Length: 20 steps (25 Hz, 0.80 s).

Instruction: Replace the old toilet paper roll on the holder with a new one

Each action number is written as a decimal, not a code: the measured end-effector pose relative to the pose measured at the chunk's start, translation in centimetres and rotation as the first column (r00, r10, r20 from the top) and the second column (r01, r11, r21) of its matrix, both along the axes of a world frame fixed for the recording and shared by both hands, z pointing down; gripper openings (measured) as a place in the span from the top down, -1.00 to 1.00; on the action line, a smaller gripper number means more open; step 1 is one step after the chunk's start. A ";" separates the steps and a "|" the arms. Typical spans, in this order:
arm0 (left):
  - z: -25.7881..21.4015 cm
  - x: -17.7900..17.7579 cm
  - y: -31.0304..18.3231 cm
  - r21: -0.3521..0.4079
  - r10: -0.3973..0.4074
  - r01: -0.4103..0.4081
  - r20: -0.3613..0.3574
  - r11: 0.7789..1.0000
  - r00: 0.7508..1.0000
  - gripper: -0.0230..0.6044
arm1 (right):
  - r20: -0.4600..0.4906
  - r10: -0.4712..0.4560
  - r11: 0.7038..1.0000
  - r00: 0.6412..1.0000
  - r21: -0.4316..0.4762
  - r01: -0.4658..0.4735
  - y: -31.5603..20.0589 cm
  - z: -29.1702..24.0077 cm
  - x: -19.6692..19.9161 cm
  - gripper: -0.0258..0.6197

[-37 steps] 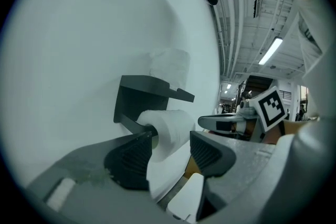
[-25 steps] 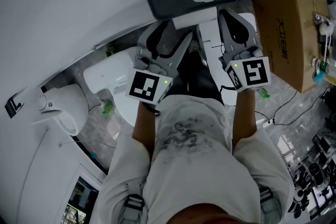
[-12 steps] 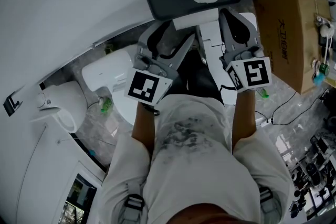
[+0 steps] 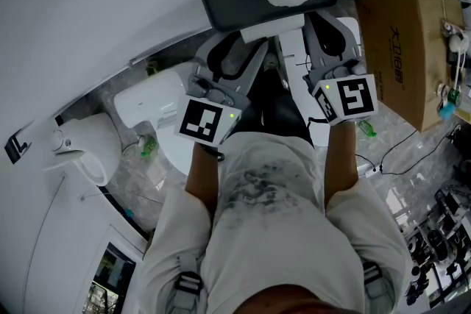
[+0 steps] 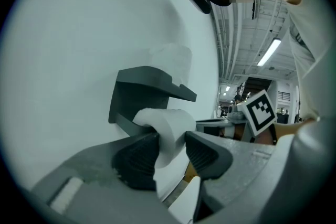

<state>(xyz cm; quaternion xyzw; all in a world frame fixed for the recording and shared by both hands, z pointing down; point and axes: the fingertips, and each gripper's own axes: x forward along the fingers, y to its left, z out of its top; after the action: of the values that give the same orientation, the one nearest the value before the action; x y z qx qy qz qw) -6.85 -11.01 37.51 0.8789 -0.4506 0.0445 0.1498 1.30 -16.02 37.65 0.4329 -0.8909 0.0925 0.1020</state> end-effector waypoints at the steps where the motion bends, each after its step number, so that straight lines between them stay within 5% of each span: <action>1: 0.0 -0.1 -0.1 0.003 0.000 0.000 -0.001 1.000 1.000 0.39 | 0.000 -0.001 1.000 1.000 0.000 0.001 0.0 0.0 -0.1 0.91; 20: -0.1 2.0 -0.8 0.006 0.042 -0.042 -0.021 0.999 0.999 0.44 | -0.003 0.043 0.999 0.999 -0.008 -0.043 -0.6 0.3 2.6 0.91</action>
<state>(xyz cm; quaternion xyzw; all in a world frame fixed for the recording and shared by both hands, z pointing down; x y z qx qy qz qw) -4.87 -11.81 37.38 0.8890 -0.4306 0.0373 0.1511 3.90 -16.63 37.97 0.4518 -0.8808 0.0976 0.1028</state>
